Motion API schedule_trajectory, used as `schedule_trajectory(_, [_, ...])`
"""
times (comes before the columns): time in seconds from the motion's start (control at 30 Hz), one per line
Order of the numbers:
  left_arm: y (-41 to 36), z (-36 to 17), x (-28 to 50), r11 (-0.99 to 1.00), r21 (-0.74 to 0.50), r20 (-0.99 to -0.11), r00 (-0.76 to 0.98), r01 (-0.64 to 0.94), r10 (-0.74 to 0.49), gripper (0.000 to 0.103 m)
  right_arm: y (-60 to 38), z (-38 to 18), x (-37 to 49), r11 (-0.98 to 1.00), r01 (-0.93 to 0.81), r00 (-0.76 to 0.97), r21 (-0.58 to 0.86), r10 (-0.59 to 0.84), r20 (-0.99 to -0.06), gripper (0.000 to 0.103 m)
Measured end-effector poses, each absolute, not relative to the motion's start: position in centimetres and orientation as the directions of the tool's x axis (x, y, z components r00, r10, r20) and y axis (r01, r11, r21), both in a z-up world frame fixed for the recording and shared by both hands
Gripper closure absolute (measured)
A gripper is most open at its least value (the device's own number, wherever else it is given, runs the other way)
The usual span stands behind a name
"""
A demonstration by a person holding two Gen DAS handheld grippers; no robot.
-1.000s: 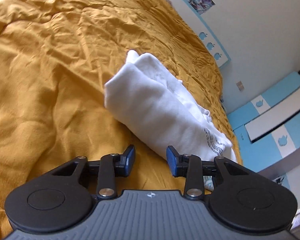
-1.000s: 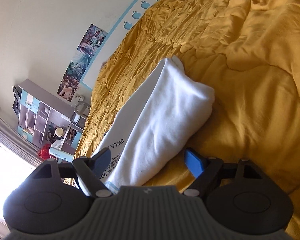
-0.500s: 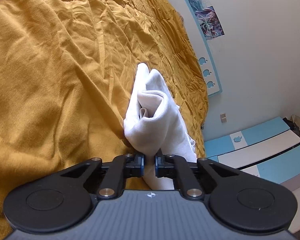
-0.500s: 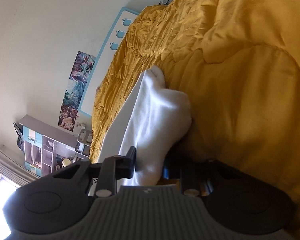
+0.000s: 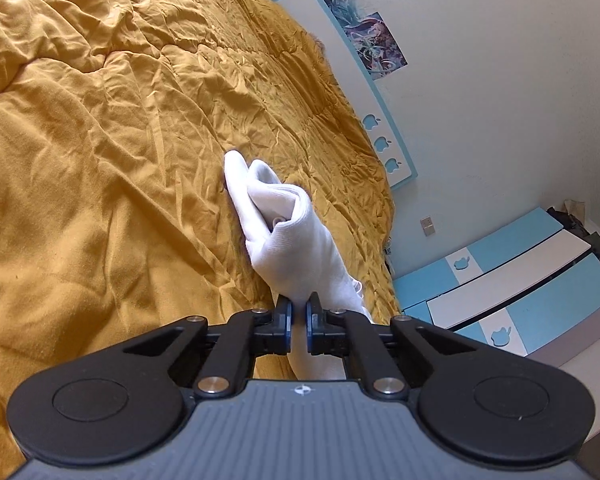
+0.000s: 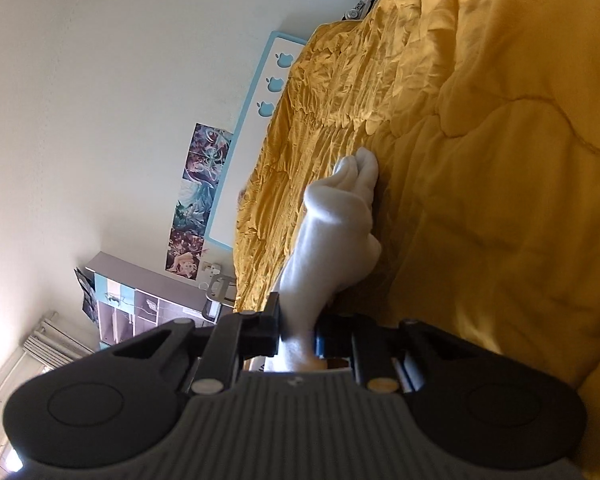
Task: Fold small clothes
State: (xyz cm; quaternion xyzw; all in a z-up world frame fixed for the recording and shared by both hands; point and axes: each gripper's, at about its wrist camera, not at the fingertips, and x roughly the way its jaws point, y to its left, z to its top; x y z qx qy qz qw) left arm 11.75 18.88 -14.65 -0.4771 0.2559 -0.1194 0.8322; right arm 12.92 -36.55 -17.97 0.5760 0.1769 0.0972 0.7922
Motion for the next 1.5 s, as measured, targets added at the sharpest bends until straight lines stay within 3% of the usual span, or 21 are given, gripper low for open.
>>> schedule_trajectory(0.17, [19.7, -13.8, 10.0, 0.516, -0.857, -0.289, 0.846, -0.02, -0.448, 0.103, -37.3, -16.9, 10.0, 0.249, 0.017, 0.934, 0.968, 0.341, -0.104, 0.101])
schedule_trajectory(0.27, [20.2, -14.3, 10.1, 0.489, -0.87, -0.304, 0.844, -0.058, -0.441, 0.103, -37.5, -16.9, 9.7, 0.268, 0.085, 0.921, 0.96, 0.345, -0.178, 0.1])
schedule_trajectory(0.33, [20.8, -15.4, 9.7, 0.428, -0.901, -0.291, 0.836, -0.075, -0.466, 0.102, -37.4, -17.7, 9.5, 0.247, 0.132, 0.908, 0.96, 0.357, -0.217, 0.086])
schedule_trajectory(0.4, [20.8, -16.4, 9.2, 0.392, -0.915, -0.291, 0.833, -0.098, -0.471, 0.083, -37.1, -17.7, 9.5, 0.255, 0.139, 0.896, 0.957, 0.379, -0.231, 0.07])
schedule_trajectory(0.43, [20.6, -16.9, 9.1, 0.381, -0.918, -0.296, 0.831, -0.111, -0.472, 0.067, -37.0, -17.5, 9.5, 0.266, 0.127, 0.893, 0.956, 0.389, -0.227, 0.06])
schedule_trajectory(0.47, [20.3, -17.3, 9.2, 0.376, -0.919, -0.297, 0.83, -0.115, -0.472, 0.057, -36.8, -17.4, 9.6, 0.277, 0.115, 0.889, 0.954, 0.401, -0.223, 0.055])
schedule_trajectory(0.5, [20.0, -17.6, 9.3, 0.379, -0.918, -0.299, 0.829, -0.115, -0.473, 0.057, -36.7, -17.3, 9.7, 0.28, 0.116, 0.885, 0.953, 0.406, -0.227, 0.049])
schedule_trajectory(0.67, [18.5, -18.0, 11.1, 0.417, -0.904, -0.31, 0.814, -0.092, -0.492, 0.04, -36.5, -17.7, 9.8, 0.26, 0.187, 0.868, 0.947, 0.409, -0.283, 0.049])
schedule_trajectory(0.8, [18.0, -19.2, 13.4, 0.373, -0.916, -0.333, 0.794, -0.146, -0.508, 0.04, -35.7, -16.5, 9.3, 0.303, 0.32, 0.816, 0.898, 0.393, -0.423, 0.057])
schedule_trajectory(0.9, [18.0, -20.0, 14.5, 0.324, -0.931, -0.319, 0.799, -0.165, -0.509, 0.04, -35.4, -16.8, 9.3, 0.259, 0.292, 0.847, 0.92, 0.376, -0.375, 0.042])
schedule_trajectory(1.07, [18.0, -21.0, 15.8, 0.288, -0.937, -0.316, 0.825, -0.196, -0.468, 0.044, -35.0, -18.6, 12.5, 0.256, 0.211, 0.877, 0.943, 0.377, -0.298, 0.041])
schedule_trajectory(1.1, [17.9, -20.9, 15.8, 0.299, -0.933, -0.324, 0.829, -0.2, -0.456, 0.047, -34.8, -18.6, 12.8, 0.27, 0.191, 0.881, 0.944, 0.378, -0.286, 0.043])
schedule_trajectory(1.17, [17.7, -20.7, 15.7, 0.326, -0.923, -0.337, 0.833, -0.202, -0.438, 0.064, -34.3, -19.0, 13.5, 0.32, 0.173, 0.893, 0.932, 0.347, -0.285, 0.066])
schedule_trajectory(1.2, [17.6, -20.5, 15.6, 0.341, -0.918, -0.343, 0.836, -0.201, -0.428, 0.071, -34.0, -19.1, 13.4, 0.345, 0.19, 0.901, 0.919, 0.311, -0.303, 0.084])
schedule_trajectory(1.23, [17.6, -20.3, 15.4, 0.355, -0.914, -0.346, 0.837, -0.198, -0.424, 0.082, -33.8, -19.3, 13.3, 0.362, 0.187, 0.906, 0.913, 0.296, -0.303, 0.086])
schedule_trajectory(1.27, [17.6, -20.1, 15.3, 0.364, -0.912, -0.345, 0.837, -0.191, -0.425, 0.084, -33.6, -19.1, 13.2, 0.377, 0.175, 0.911, 0.909, 0.289, -0.296, 0.087])
schedule_trajectory(1.5, [18.1, -16.9, 13.9, 0.4, -0.911, -0.302, 0.829, -0.105, -0.47, 0.086, -34.3, -18.0, 12.9, 0.287, 0.092, 0.922, 0.954, 0.338, -0.19, 0.09])
